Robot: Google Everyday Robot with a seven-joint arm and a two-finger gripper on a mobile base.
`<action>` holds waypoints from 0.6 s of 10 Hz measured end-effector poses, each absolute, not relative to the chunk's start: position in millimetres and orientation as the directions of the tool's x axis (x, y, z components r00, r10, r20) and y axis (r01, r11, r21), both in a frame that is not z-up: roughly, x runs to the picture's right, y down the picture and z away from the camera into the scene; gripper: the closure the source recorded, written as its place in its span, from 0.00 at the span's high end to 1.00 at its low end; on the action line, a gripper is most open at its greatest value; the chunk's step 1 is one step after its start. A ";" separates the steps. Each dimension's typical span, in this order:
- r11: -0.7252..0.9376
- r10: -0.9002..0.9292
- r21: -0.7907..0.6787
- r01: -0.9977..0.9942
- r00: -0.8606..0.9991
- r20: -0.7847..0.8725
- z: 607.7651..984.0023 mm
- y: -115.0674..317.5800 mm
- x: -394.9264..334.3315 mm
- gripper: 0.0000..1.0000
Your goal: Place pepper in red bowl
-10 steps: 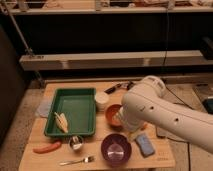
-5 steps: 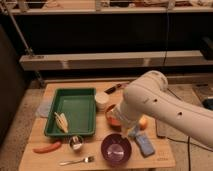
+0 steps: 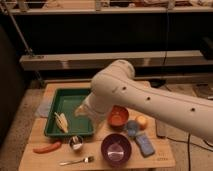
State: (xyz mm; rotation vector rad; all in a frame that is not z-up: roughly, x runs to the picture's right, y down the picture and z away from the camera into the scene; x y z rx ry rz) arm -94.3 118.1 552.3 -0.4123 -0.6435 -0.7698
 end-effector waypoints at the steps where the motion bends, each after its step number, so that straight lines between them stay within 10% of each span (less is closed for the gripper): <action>1: 0.635 -0.518 -0.086 0.767 0.507 0.689 548.9 120.3 -118.4 0.65; 6: 0.535 -0.543 -0.006 0.845 0.350 0.764 552.6 143.0 -245.3 0.65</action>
